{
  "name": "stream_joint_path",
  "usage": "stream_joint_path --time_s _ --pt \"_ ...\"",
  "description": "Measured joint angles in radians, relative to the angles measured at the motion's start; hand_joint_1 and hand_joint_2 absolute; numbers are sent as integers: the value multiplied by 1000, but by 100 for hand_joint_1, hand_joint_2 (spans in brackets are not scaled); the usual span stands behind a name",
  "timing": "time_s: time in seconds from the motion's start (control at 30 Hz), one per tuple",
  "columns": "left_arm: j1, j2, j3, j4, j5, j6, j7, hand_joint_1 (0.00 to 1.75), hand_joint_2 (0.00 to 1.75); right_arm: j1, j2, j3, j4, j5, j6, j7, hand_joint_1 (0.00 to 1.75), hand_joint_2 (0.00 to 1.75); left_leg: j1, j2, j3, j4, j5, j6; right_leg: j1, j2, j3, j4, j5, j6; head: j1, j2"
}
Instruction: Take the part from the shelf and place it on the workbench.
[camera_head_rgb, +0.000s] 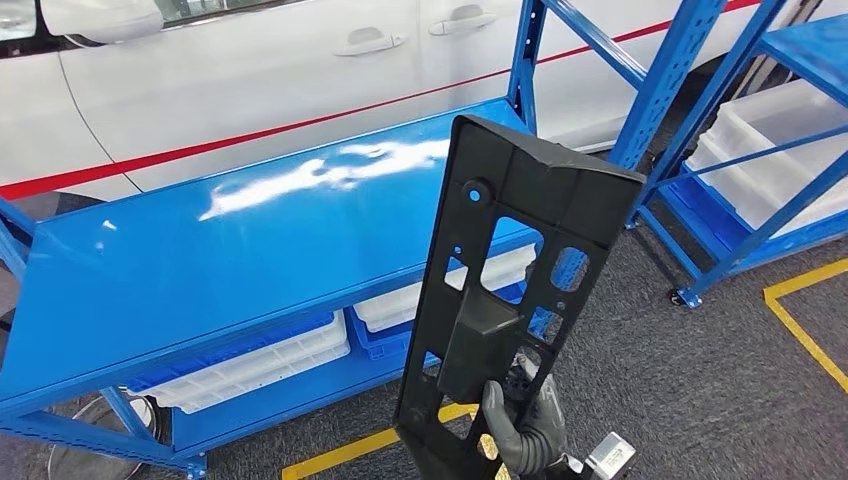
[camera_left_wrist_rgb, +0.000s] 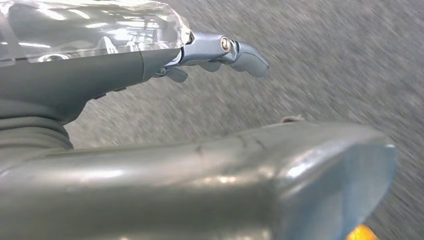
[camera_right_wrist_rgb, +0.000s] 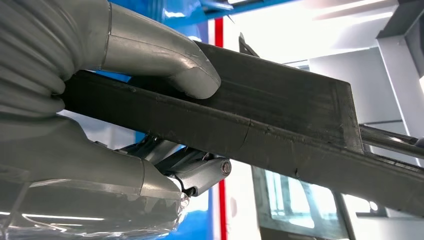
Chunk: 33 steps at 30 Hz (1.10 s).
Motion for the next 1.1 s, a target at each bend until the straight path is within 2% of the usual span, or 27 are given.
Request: stream_joint_path --time_s 0.07,0.1,0.13,0.17,0.2,0.27,0.3,0.33,0.4,0.43,0.47,0.53,0.57,0.6,0.63,0.67,0.7,0.77,0.8,0.87,0.9,0.93,0.97,1.0,1.03,1.07,1.1 --pt "-2 -5 11 0 -1 53 14 0 0 -16 4 20 18 -1 16 0 175 175 -10 -25 92 -112 50 27 5 23 -25 0 25 1 0 0" --pt "-4 -8 16 2 -4 74 17 0 0 -27 10 29 27 2 25 0 175 175 -14 -45 145 -190 55 41 7 33 -34 0 37 3 0 0" --pt "-6 -12 23 6 -8 90 19 0 0 -39 17 39 38 5 34 0 175 175 -17 -62 181 -248 53 47 5 42 -39 -2 49 7 0 0" --pt "-9 -16 31 12 -13 101 19 0 0 -50 23 50 50 8 40 0 175 175 -21 -73 202 -287 47 51 2 50 -42 -5 60 13 0 0" --pt "-13 -21 38 19 -16 107 19 0 0 -59 28 61 60 12 45 0 175 175 -24 -71 209 -307 46 49 0 59 -43 -10 72 20 1 0" --pt "-22 -30 48 30 -22 112 19 0 0 -67 33 75 75 17 48 0 175 175 -23 -53 200 -320 71 50 -1 69 -47 -17 85 34 0 0" --pt "-25 -33 52 36 -24 113 19 0 0 -71 35 80 82 20 48 0 175 175 -20 -40 193 -327 86 54 1 57 -54 -4 64 39 1 0" --pt "-27 -36 56 43 -27 113 19 0 0 -75 35 84 87 22 47 0 175 175 -16 -25 183 -334 102 57 2 38 -65 26 23 43 2 0" --pt "-27 -40 66 57 -31 114 20 0 0 -84 36 91 98 24 46 0 175 175 -16 5 158 -334 124 60 -3 -6 -92 137 -91 51 3 0" --pt "-27 -42 69 63 -32 114 19 0 0 -86 36 94 103 23 45 0 175 175 -15 20 143 -332 132 58 -9 -17 -101 201 -125 57 3 0" --pt "-28 -43 72 68 -35 114 16 0 0 -87 36 95 108 22 47 0 175 175 -14 34 128 -329 140 55 -15 -24 -105 252 -134 63 3 0" --pt "-33 -46 78 85 -43 114 8 0 0 -91 36 98 119 13 56 0 175 175 -10 64 95 -317 153 46 -28 -34 -77 280 -73 76 3 0" --pt "-36 -48 80 95 -48 114 5 0 0 -94 35 99 125 9 62 0 175 175 -8 77 80 -309 158 41 -33 -45 -39 244 -40 82 3 0" --pt "-39 -49 82 104 -54 114 8 0 0 -98 35 99 131 6 68 0 175 175 -6 89 64 -297 162 35 -35 -66 16 178 -33 88 4 0" --pt "-40 -51 81 112 -61 114 14 0 0 -102 35 99 135 5 73 0 175 175 -6 99 54 -285 163 29 -32 -86 69 103 -49 87 3 0" --pt "-41 -52 79 119 -68 114 24 0 0 -104 35 98 138 6 76 0 175 175 -7 108 47 -274 163 23 -29 -103 109 41 -75 80 3 0" --pt "-41 -54 76 124 -74 114 36 0 0 -106 35 97 141 6 77 0 175 175 -8 117 45 -268 164 17 -25 -110 130 3 -100 69 3 0" --pt "-41 -61 63 132 -86 114 63 0 0 -103 36 95 147 4 78 -1 175 175 -6 134 45 -262 168 4 -21 -95 127 -11 -103 40 2 0" --pt "-39 -65 55 136 -91 114 76 0 0 -102 36 94 150 2 78 -1 175 175 -2 124 41 -254 160 -3 -21 -85 122 -12 -97 31 2 0" --pt "-33 -76 37 143 -99 114 101 0 0 -100 37 93 157 1 78 -1 175 175 4 69 16 -188 103 -15 -22 -65 109 -13 -82 15 2 0" --pt "-30 -83 28 146 -102 114 112 0 0 -100 37 95 161 2 79 0 175 175 6 38 -7 -127 60 -18 -21 -54 101 -13 -76 10 2 0" --pt "-26 -91 20 149 -104 114 122 0 0 -100 38 97 166 3 79 0 175 175 6 18 -30 -58 22 -18 -19 -40 93 -12 -70 8 2 0" --pt "-24 -97 12 152 -103 114 130 0 0 -100 38 99 171 4 80 0 175 175 6 9 -47 -6 1 -17 -17 -27 87 -10 -65 7 2 0" --pt "-23 -106 5 154 -101 114 133 0 0 -100 39 101 177 4 80 0 175 175 6 5 -49 17 0 -15 -14 -12 81 -9 -61 7 2 0" --pt "-22 -113 -1 155 -97 114 133 0 0 -100 39 102 182 3 80 0 175 175 6 2 -33 -1 19 -10 -13 3 78 -8 -58 8 2 0" --pt "-22 -120 -5 156 -92 114 130 0 0 -100 40 103 188 2 81 0 175 175 5 -6 0 -56 50 -4 -11 17 76 -7 -56 9 2 0" --pt "-22 -126 -7 157 -88 114 127 0 0 -102 41 103 193 1 81 0 175 175 5 -28 39 -128 79 3 -12 30 74 -7 -54 11 2 0"
